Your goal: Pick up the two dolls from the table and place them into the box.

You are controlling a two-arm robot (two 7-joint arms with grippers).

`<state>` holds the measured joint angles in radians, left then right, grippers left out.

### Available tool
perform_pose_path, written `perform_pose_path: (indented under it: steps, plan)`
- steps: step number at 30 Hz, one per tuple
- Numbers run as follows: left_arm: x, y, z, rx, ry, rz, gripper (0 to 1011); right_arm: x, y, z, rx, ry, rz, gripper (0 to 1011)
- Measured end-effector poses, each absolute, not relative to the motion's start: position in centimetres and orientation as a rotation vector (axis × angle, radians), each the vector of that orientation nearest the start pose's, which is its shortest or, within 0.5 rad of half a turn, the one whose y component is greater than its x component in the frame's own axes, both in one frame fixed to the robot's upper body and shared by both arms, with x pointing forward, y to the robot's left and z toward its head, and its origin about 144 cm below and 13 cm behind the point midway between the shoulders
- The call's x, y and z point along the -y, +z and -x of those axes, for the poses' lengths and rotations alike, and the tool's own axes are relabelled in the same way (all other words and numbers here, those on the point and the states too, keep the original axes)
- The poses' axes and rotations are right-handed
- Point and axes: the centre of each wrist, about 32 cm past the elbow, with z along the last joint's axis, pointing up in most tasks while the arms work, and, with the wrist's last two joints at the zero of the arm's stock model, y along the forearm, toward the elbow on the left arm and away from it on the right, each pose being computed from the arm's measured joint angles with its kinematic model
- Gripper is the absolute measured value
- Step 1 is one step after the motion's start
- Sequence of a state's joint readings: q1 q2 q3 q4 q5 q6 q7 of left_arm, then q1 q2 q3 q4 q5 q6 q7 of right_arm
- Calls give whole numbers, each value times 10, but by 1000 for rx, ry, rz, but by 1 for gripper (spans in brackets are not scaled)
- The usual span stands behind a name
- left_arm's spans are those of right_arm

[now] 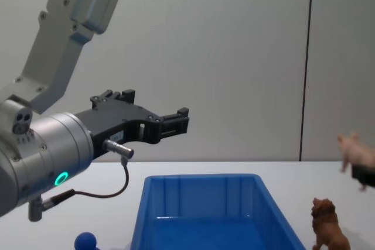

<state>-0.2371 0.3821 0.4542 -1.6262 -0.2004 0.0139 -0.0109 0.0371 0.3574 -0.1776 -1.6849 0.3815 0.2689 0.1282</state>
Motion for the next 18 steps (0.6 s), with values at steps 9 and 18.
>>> perform_pose_path:
  steps: [9,18]
  plan:
    - [-198,1204,-492,268,1124,-61,1003,252,1205,-471,-108,-1113,113,371]
    - [-198,1204,-492,267,1124,-61,1003,231,1213,-482,-125,-987,134,371]
